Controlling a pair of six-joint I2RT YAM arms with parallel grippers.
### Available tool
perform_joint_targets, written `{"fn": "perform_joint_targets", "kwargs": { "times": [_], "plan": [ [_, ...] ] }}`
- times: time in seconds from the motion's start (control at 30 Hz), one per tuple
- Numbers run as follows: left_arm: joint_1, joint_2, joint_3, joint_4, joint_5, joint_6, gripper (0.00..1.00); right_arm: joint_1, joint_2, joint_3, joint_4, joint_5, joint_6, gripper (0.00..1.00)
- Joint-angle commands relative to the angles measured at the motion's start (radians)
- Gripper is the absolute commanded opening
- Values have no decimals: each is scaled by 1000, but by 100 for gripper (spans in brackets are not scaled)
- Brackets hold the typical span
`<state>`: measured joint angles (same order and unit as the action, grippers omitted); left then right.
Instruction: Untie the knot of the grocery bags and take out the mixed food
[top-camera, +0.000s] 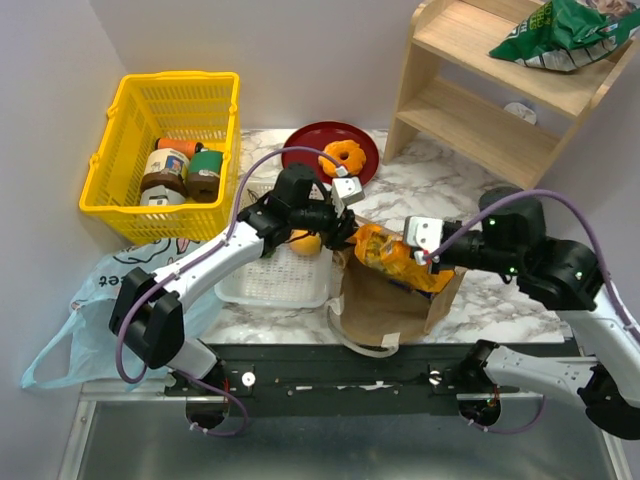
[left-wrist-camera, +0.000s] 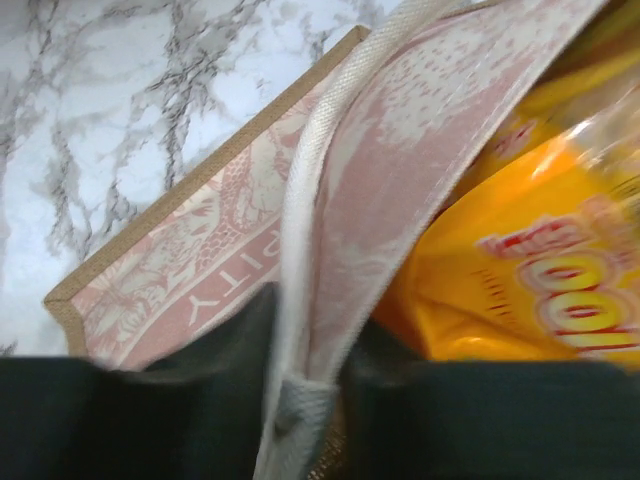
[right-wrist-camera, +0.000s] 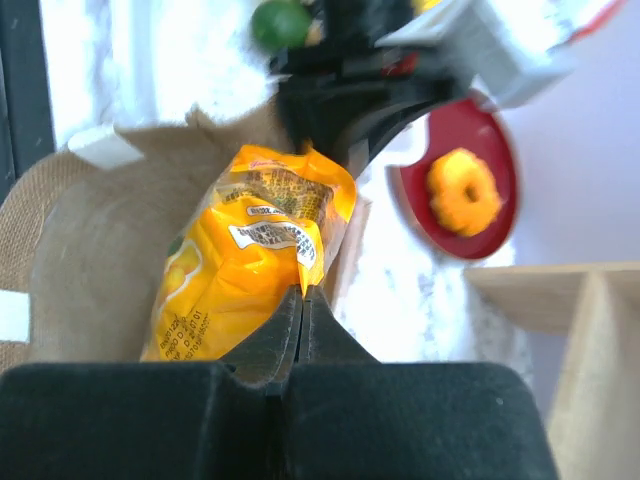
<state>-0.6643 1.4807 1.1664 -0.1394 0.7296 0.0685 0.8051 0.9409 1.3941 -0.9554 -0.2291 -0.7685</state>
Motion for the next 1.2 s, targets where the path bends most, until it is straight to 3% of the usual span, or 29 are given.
{"fn": "perform_joint_targets", "kwargs": {
  "times": [0.0,0.03,0.17,0.37,0.47,0.63,0.8,1.0,1.17],
  "plan": [
    [12,-55,29,-98,-61,106,55,-1,4,137,90,20,-69,0],
    [14,-65,30,-118,-71,126,64,0,12,166,95,25,-84,0],
    [19,-121,22,-135,-104,191,75,-6,36,198,128,40,-121,0],
    [19,-180,52,-193,-128,267,77,-61,78,262,222,48,-115,0],
    [17,-189,30,-152,-238,211,84,-125,136,339,248,21,-74,0],
    [17,-132,61,-184,-341,139,84,-211,228,538,302,4,-60,0],
    [17,-140,35,-134,-312,71,84,-288,393,692,519,129,-107,0],
    [17,-151,12,-129,-288,56,84,-348,731,1155,714,223,-221,0],
    [17,-183,-23,-144,-294,82,84,-414,886,1168,1065,218,-400,0]
  ]
}}
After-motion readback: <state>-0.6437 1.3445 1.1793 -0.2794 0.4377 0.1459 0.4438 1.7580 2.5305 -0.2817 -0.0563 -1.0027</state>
